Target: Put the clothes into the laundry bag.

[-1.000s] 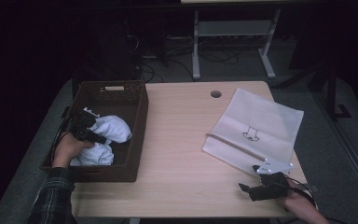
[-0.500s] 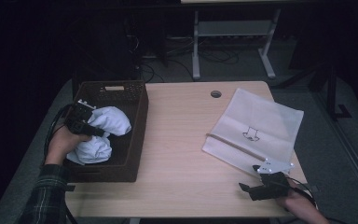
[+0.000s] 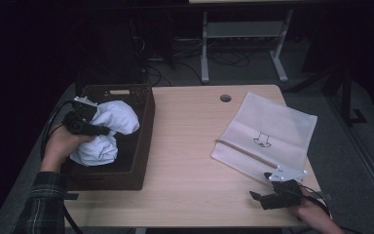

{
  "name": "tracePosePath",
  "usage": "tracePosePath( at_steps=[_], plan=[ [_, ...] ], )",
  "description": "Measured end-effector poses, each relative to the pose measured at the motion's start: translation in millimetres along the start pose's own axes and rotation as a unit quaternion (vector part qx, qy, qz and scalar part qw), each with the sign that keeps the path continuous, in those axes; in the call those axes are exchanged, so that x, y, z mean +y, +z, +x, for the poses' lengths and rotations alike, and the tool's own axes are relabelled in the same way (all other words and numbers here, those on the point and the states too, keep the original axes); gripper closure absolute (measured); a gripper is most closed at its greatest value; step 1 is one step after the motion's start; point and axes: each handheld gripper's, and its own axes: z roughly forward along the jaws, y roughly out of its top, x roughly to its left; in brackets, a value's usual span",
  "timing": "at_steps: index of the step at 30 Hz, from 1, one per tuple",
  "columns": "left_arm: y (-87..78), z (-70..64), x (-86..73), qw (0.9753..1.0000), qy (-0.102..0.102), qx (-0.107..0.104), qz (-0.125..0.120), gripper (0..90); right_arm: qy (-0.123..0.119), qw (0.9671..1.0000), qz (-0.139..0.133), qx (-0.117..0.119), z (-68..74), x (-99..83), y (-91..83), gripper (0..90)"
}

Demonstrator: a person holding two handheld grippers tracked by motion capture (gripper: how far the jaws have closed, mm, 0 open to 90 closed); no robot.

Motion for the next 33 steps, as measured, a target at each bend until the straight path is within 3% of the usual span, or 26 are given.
tracePosePath(
  at_steps=[17,27,30,33],
  plan=[
    [-17.2,-38.8,28.3,0.9983,0.048,-0.025,-0.022,62.1,0.000,1.0000,0.000,0.000,-0.1,-0.3,-0.2,13.4],
    [-21.0,-68.7,47.2,0.9956,0.077,-0.042,-0.033,62.1,-0.001,1.0000,-0.001,-0.001,0.1,-0.2,-0.2,13.4],
    [-19.9,-83.3,54.9,0.9936,0.094,-0.050,-0.037,62.1,0.000,1.0000,-0.001,0.000,0.2,-0.1,-0.4,13.4],
    [-18.6,-91.0,59.3,0.9928,0.099,-0.055,-0.039,62.0,0.000,1.0000,-0.001,0.000,0.3,-0.1,-0.3,13.4]
  ],
)
